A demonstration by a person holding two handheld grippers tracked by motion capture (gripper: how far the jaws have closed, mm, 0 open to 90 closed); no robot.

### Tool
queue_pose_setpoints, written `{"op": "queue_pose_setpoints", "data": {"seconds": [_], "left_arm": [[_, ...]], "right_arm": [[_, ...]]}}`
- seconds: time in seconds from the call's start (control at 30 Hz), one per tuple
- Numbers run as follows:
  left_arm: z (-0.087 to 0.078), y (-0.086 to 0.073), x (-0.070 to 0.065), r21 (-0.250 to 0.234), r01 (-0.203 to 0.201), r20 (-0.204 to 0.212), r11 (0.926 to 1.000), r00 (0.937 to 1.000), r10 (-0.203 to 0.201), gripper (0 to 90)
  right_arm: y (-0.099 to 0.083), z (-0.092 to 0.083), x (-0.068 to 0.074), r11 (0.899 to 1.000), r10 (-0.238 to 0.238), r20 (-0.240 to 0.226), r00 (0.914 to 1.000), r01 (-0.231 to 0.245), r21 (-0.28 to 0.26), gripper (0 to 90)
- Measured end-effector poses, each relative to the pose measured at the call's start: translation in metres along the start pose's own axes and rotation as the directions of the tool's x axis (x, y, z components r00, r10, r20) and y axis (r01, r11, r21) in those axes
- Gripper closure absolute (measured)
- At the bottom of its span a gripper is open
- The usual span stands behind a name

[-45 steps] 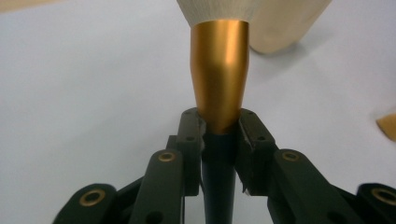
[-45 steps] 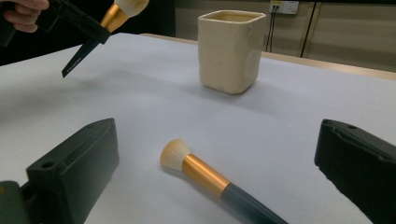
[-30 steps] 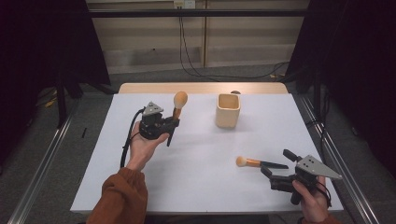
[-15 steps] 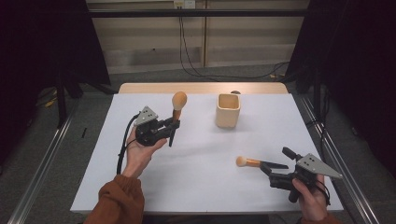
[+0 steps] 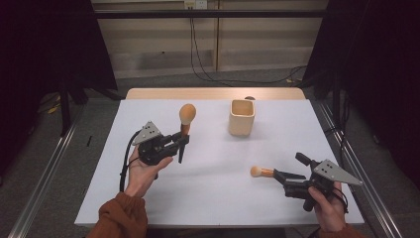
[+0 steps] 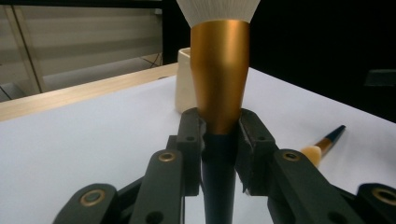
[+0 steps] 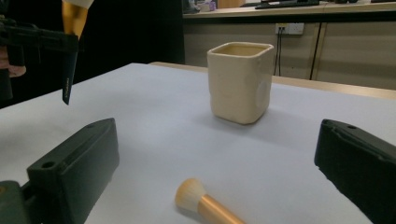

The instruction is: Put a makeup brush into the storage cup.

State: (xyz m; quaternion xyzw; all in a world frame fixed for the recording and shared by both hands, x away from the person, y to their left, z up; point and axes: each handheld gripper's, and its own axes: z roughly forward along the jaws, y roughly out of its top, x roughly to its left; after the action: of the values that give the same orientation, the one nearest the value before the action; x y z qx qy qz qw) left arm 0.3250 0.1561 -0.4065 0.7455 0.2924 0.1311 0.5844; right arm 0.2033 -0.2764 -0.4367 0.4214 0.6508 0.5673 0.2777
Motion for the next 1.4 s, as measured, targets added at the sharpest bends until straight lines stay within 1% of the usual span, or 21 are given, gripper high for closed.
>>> {"op": "queue_pose_setpoints", "data": {"seconds": [0.07, 0.17, 0.23, 0.3, 0.37, 0.4, 0.43, 0.5, 0.57, 0.63, 0.73, 0.8, 0.87, 0.93, 1.0, 1.07, 1.13, 1.2, 1.27, 1.33, 1.4], "left_arm": [[-0.001, 0.0, -0.004, -0.003, -0.001, 0.015, 1.0, 0.9999, 0.001, 73.4], [-0.002, -0.001, -0.01, 0.0, -0.004, 0.019, 1.0, 0.9998, 0.004, 73.4], [-0.003, -0.002, -0.014, -0.004, -0.006, 0.035, 1.0, 0.9994, 0.007, 73.4], [-0.003, -0.004, -0.018, -0.006, -0.013, 0.046, 0.9999, 0.9988, 0.013, 73.4], [-0.003, -0.005, -0.02, -0.008, -0.012, 0.063, 0.9999, 0.998, 0.012, 73.4], [-0.003, -0.005, -0.021, -0.011, -0.012, 0.065, 0.9999, 0.9978, 0.013, 73.4], [-0.003, -0.006, -0.022, -0.011, -0.005, 0.07, 0.9999, 0.9976, 0.006, 73.4], [-0.004, -0.007, -0.023, -0.015, -0.005, 0.081, 0.9999, 0.9967, 0.006, 73.4], [-0.005, -0.008, -0.025, -0.017, -0.003, 0.089, 0.9998, 0.996, 0.005, 73.4], [-0.005, -0.008, -0.027, -0.024, -0.004, 0.097, 0.9997, 0.9953, 0.006, 73.4], [-0.003, -0.008, -0.029, -0.031, 0.011, 0.115, 0.9995, 0.9934, -0.007, 73.4], [-0.001, -0.009, -0.032, -0.026, 0.001, 0.127, 0.9997, 0.9919, 0.002, 73.4], [0.0, -0.009, -0.035, -0.015, -0.015, 0.132, 0.9998, 0.9911, 0.017, 73.4], [0.0, -0.008, -0.038, -0.019, -0.013, 0.151, 0.9997, 0.9885, 0.015, 73.4], [0.0, -0.006, -0.041, -0.023, -0.017, 0.165, 0.9996, 0.9861, 0.02, 73.4], [0.0, -0.005, -0.044, -0.029, -0.014, 0.186, 0.9995, 0.9824, 0.019, 73.4], [0.001, -0.004, -0.047, -0.035, -0.014, 0.194, 0.9993, 0.9809, 0.021, 73.4], [0.003, -0.004, -0.05, -0.041, -0.016, 0.2, 0.999, 0.9795, 0.023, 73.4], [0.006, -0.005, -0.052, -0.04, -0.02, 0.19, 0.999, 0.9815, 0.027, 73.4], [0.009, -0.006, -0.052, -0.036, -0.001, 0.193, 0.9994, 0.9812, 0.008, 73.4], [0.012, -0.007, -0.054, -0.041, -0.002, 0.186, 0.9992, 0.9824, 0.01, 73.4]], "right_arm": [[0.002, 0.002, 0.001, 1.0, 0.006, -0.006, 1.0, -0.006, -0.002, 0.0], [0.005, 0.004, 0.002, 1.0, 0.007, -0.017, 0.9998, -0.008, -0.011, 0.0], [0.008, 0.006, 0.004, 1.0, 0.013, -0.03, 0.9995, -0.013, -0.017, 0.0], [0.01, 0.008, 0.007, 1.0, 0.005, -0.048, 0.9988, -0.006, -0.022, 0.0], [0.013, 0.012, 0.011, 0.999, -0.008, -0.065, 0.9979, 0.006, -0.032, 0.0], [0.015, 0.014, 0.012, 0.999, -0.005, -0.074, 0.9973, 0.003, -0.035, 0.0], [0.016, 0.016, 0.014, 0.999, -0.01, -0.078, 0.9969, 0.007, -0.036, 0.0], [0.019, 0.02, 0.018, 0.999, -0.023, -0.101, 0.9946, 0.019, -0.04, 0.0], [0.023, 0.024, 0.022, 0.999, -0.025, -0.126, 0.9917, 0.02, -0.044, 0.0], [0.026, 0.027, 0.026, 0.998, -0.036, -0.159, 0.9867, 0.029, -0.05, 0.0], [0.031, 0.032, 0.03, 0.998, -0.044, -0.194, 0.98, 0.033, -0.061, 0.0], [0.033, 0.037, 0.034, 0.997, -0.045, -0.22, 0.9744, 0.031, -0.067, 0.0], [0.035, 0.041, 0.037, 0.996, -0.06, -0.241, 0.9687, 0.044, -0.072, 0.0], [0.037, 0.045, 0.04, 0.995, -0.074, -0.264, 0.9615, 0.054, -0.082, 0.0], [0.04, 0.049, 0.043, 0.995, -0.073, -0.294, 0.9531, 0.048, -0.089, 0.0], [0.043, 0.053, 0.046, 0.995, -0.071, -0.314, 0.9469, 0.046, -0.086, 0.0], [0.045, 0.057, 0.05, 0.995, -0.07, -0.333, 0.9404, 0.043, -0.088, 0.0], [0.047, 0.061, 0.053, 0.995, -0.07, -0.344, 0.9363, 0.04, -0.092, 0.0], [0.048, 0.065, 0.056, 0.995, -0.067, -0.358, 0.9314, 0.036, -0.092, 0.0], [0.049, 0.069, 0.058, 0.996, -0.061, -0.368, 0.9278, 0.031, -0.087, 0.0], [0.05, 0.075, 0.06, 0.996, -0.054, -0.377, 0.9248, 0.023, -0.085, 0.0]]}}
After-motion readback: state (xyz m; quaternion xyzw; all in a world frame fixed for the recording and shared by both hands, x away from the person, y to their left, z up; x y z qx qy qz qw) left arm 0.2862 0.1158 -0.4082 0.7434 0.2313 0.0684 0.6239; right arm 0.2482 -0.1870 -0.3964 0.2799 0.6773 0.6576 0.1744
